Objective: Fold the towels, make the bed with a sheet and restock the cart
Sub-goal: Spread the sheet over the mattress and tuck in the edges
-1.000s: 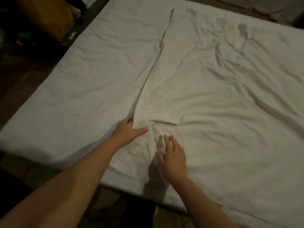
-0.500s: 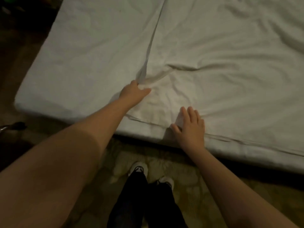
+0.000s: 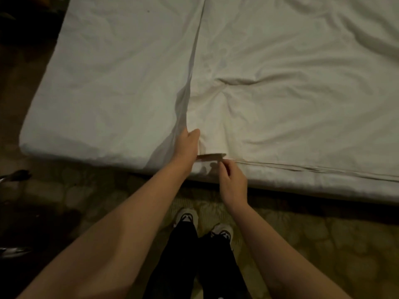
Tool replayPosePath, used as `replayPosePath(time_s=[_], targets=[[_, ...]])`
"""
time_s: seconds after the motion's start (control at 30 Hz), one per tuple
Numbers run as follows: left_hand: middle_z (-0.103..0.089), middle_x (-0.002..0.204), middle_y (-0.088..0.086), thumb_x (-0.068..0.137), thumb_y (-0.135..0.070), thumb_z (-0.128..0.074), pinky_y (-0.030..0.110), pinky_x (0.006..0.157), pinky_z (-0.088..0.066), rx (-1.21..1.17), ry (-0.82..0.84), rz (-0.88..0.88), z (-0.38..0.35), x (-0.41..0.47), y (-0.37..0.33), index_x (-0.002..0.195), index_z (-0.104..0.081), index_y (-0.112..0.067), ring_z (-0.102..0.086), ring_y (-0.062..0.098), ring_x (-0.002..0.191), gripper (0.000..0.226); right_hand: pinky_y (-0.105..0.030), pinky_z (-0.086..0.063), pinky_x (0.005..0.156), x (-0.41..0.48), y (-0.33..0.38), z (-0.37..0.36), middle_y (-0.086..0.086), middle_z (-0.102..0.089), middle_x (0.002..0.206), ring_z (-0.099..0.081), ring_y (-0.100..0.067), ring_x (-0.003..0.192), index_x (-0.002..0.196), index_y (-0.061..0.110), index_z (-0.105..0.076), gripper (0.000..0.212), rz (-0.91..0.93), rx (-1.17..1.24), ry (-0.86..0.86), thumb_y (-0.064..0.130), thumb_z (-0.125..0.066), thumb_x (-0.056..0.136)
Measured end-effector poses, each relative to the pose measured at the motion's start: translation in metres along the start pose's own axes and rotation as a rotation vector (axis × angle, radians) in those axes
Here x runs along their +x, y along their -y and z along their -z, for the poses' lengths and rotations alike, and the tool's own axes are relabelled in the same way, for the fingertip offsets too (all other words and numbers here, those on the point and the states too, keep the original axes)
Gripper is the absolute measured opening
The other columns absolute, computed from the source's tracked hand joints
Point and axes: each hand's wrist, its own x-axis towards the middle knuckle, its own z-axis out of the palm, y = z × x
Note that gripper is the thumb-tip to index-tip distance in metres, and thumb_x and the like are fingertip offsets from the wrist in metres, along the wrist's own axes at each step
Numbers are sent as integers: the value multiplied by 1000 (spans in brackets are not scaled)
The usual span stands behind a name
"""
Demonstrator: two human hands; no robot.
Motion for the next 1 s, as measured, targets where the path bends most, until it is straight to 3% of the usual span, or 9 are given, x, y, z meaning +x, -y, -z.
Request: replayPosePath(time_s=[0.1,0.17,0.23,0.37,0.53,0.63,0.77,0.9,1.0], targets=[[-56,89,4,96,-10,-42,26,55,-54,-271,10,138,3,-3,-8,104,-54,-16,-60,12,66,16,-28,-48,85,-2,13,-8,-3,-67,105,-62,-17,99,106,19,-64,35,-263,501,156,40,-36,101],[-48,70,3,97,-8,-41,14,34,-35,-384,55,197,9,-5,-13,90,-53,-15,-40,3,35,16,-33,-48,86,1,23,-13,-7,-67,112,-61,-20,104,115,16,-61,42,-391,839,241,44,-34,100],[-43,64,2,99,-9,-40,10,31,-26,-379,105,195,16,-6,-12,88,-52,-15,-29,1,29,18,-36,-47,91,11,35,-9,-8,-64,115,-59,-22,109,125,11,-56,45,-450,1120,227,43,-40,98],[-47,71,2,99,-14,-44,14,34,-30,-102,27,171,27,1,-2,103,-55,-14,-39,4,39,12,-35,-43,101,42,52,36,-11,-68,102,-62,-25,100,106,9,-64,30,-433,1559,69,30,-51,91],[-55,102,2,99,-20,-44,28,65,-51,71,-93,123,26,11,16,130,-50,-14,-54,18,87,31,-43,-43,104,62,28,94,-11,-62,125,-59,-30,115,127,11,-59,49,-386,1617,-87,33,-63,83],[-56,123,8,99,-19,-48,38,82,-53,-291,-163,253,12,5,23,133,-49,-11,-56,26,109,36,-43,-41,106,61,11,110,-13,-59,130,-57,-30,119,131,12,-56,59,-355,1635,-65,40,-65,79],[-62,119,9,93,-30,-57,39,84,-52,-910,-153,353,-24,-16,26,104,-60,-13,-59,26,109,20,-43,-41,107,56,-4,117,-15,-63,125,-57,-31,119,126,8,-58,51,-399,1600,-23,42,-57,88],[-62,116,5,85,-46,-64,37,97,-45,-945,-232,386,-62,-30,29,112,-59,-18,-58,22,106,39,-39,-46,100,64,-20,132,-13,-66,113,-62,-28,106,127,8,-57,45,-479,1526,-28,37,-55,92],[-60,119,0,87,-48,-59,32,101,-42,-870,-361,361,-84,-33,33,103,-60,-20,-57,15,101,32,-36,-48,96,75,-39,157,-12,-66,109,-63,-27,98,125,8,-58,43,-522,1510,-45,35,-56,92]])
